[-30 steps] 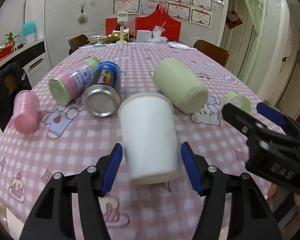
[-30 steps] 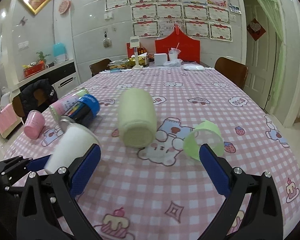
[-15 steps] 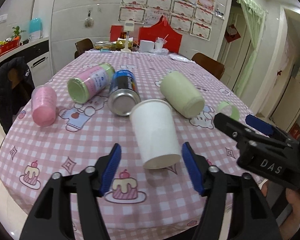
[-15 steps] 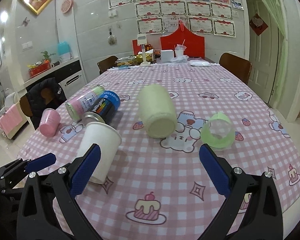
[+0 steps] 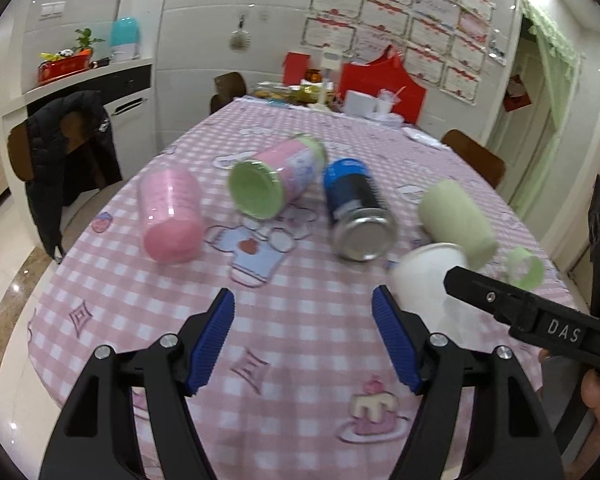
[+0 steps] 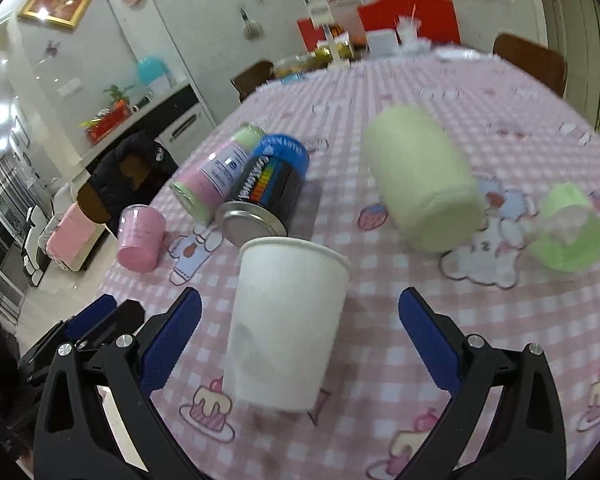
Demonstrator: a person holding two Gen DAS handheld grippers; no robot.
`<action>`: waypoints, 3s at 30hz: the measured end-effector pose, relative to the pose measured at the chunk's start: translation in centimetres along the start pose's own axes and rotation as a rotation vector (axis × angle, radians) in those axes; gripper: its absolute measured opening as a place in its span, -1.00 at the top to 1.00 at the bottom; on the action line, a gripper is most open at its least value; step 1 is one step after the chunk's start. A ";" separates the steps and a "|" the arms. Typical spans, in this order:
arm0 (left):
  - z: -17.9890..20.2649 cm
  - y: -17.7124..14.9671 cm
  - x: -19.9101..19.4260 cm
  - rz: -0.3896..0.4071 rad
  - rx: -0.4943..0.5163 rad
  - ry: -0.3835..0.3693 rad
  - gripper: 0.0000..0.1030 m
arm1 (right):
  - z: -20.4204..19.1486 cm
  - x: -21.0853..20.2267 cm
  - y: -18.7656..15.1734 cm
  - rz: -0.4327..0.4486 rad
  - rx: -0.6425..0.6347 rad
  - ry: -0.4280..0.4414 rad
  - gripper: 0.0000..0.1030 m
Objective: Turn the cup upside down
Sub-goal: 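Rotate the held cup with the right gripper and stand it on its base, then open the right gripper and pull it back from the cup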
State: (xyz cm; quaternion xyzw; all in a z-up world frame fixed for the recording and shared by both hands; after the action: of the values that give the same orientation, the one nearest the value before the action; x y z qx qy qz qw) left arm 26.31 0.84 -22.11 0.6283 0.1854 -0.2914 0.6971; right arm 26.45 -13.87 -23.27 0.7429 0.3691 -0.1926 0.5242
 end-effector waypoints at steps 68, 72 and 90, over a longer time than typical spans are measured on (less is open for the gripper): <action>1.9 1.1 -7.7 0.138 0.079 0.015 -0.37 | -3.4 -9.9 -0.2 0.336 -0.288 -0.161 -0.70; 2.9 1.6 -10.2 0.186 0.096 0.013 -0.39 | -3.8 -12.8 0.1 0.410 -0.285 -0.164 -0.71; 6.3 3.4 -20.1 0.423 0.152 0.007 -0.56 | -5.1 -21.3 0.2 0.643 -0.311 -0.173 -0.85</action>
State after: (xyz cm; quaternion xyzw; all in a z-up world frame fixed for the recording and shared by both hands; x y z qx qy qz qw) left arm 12.50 -1.76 -6.09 0.7049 0.0294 -0.1498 0.6927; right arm 12.16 -16.59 -6.95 0.7135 0.0957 -0.0217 0.6938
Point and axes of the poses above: each gripper's, at about its wrist camera, not at the fingertips, and x roughly the way its jaws point, z to its right, y to its top, the point moved 10 cm from there along x, roughly the way its jaws point, and after that the axes turned 2 degrees about x, right-handed, at the moved point
